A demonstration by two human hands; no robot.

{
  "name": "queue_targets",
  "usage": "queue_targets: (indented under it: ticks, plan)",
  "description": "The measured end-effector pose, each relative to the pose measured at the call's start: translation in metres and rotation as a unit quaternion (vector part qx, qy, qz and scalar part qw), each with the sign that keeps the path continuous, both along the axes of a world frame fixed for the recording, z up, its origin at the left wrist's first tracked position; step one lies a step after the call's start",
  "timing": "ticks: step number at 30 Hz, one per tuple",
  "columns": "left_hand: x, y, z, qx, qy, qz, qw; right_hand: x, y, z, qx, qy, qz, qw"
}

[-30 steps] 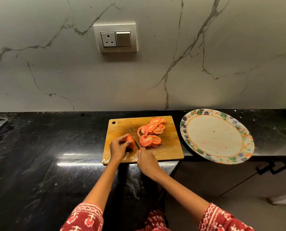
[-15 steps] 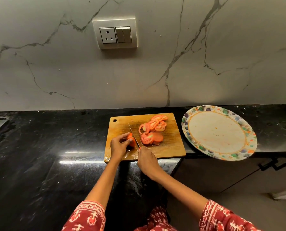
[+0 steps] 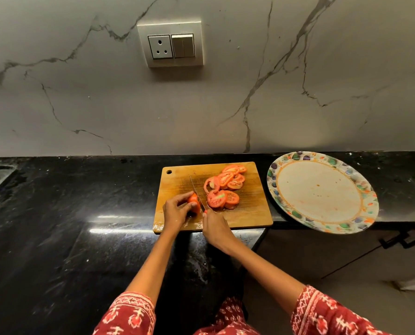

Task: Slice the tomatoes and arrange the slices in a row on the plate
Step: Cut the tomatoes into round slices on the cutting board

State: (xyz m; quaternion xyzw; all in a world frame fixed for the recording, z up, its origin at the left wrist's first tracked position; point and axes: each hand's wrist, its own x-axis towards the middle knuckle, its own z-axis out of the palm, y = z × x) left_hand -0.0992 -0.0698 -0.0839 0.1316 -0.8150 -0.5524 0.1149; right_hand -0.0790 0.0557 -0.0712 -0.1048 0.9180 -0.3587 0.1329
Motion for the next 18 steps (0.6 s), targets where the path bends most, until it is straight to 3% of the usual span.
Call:
queue_targets:
  ticks: [18]
  plan:
    - [-0.002,-0.003,-0.001,-0.008,-0.003,0.006,1.0,0.001,-0.01,-0.005,0.009,0.003,-0.026,1.0]
